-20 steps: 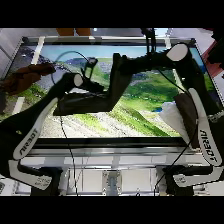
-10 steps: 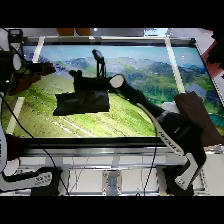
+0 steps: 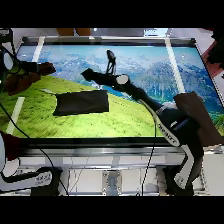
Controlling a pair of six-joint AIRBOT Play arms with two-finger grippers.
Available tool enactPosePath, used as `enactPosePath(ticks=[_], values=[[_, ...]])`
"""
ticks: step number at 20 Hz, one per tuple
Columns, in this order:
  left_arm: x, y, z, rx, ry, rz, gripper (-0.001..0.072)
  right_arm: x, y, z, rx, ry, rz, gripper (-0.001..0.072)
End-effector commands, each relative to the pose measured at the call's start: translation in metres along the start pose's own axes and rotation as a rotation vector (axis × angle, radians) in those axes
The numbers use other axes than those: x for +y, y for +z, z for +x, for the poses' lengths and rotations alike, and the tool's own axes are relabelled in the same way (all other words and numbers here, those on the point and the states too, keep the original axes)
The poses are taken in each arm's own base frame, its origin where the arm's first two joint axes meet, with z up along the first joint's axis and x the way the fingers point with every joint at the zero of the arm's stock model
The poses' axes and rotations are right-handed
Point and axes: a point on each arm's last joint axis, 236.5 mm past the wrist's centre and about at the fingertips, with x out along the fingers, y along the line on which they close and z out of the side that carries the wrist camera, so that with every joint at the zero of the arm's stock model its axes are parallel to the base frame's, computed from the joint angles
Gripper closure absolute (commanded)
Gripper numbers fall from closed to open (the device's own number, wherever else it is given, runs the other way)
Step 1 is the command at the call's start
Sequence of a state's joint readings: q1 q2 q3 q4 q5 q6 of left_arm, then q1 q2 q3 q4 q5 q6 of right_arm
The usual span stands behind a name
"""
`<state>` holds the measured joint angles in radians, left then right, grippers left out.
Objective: Fold the shirts.
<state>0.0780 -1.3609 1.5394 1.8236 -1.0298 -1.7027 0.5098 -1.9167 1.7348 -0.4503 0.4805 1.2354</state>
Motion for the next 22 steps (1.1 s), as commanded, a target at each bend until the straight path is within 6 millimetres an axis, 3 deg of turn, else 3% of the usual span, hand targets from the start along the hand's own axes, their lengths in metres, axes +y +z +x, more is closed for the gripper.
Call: enactPosePath(ticks=[1, 2, 4, 6, 8, 13, 16, 18, 19, 20, 22], values=[[-0.006, 0.003, -0.001, -0.012, -0.028, -0.018, 0.0693, -0.116, -0.023, -0.047, 0.252, -0.252, 0.192, 0.0167], [-0.008, 0.004, -0.001, -0.017, -0.039, -0.024, 0.0693, -0.135, -0.043, -0.058, 0.347, -0.29, 0.225, 0.0167], [-0.011, 0.005, -0.001, -0.018, -0.052, -0.031, 0.0693, -0.152, -0.08, -0.064, 0.49, -0.305, 0.283, 0.0158], [-0.012, 0.004, -0.001, -0.017, -0.052, -0.031, 0.0693, -0.157, -0.105, -0.055, 0.545, -0.294, 0.321, 0.0061], [-0.012, 0.004, -0.001, -0.017, -0.053, -0.024, 0.0693, -0.145, -0.119, -0.036, 0.553, -0.219, 0.366, 0.0055], [-0.012, 0.004, -0.001, -0.018, -0.054, -0.009, 0.0693, -0.094, -0.139, 0.001, 0.54, -0.013, 0.472, 0.008], [-0.012, 0.004, -0.001, -0.017, -0.055, -0.01, 0.0693, -0.069, -0.156, 0.009, 0.571, 0.053, 0.489, 0.0154], [-0.013, 0.003, -0.001, -0.013, -0.057, -0.008, 0.0693, -0.06, -0.17, 0.009, 0.618, 0.072, 0.511, 0.0292], [-0.013, 0.003, -0.001, -0.01, -0.058, -0.008, 0.0693, -0.055, -0.169, 0.008, 0.62, 0.09, 0.516, 0.047], [-0.013, 0.002, -0.001, -0.01, -0.059, -0.004, 0.0693, -0.045, -0.162, 0.01, 0.598, 0.142, 0.514, 0.0668], [-0.013, 0.002, -0.001, -0.01, -0.059, -0.003, 0.0693, -0.024, -0.119, 0.009, 0.476, 0.302, 0.495, 0.0682]])
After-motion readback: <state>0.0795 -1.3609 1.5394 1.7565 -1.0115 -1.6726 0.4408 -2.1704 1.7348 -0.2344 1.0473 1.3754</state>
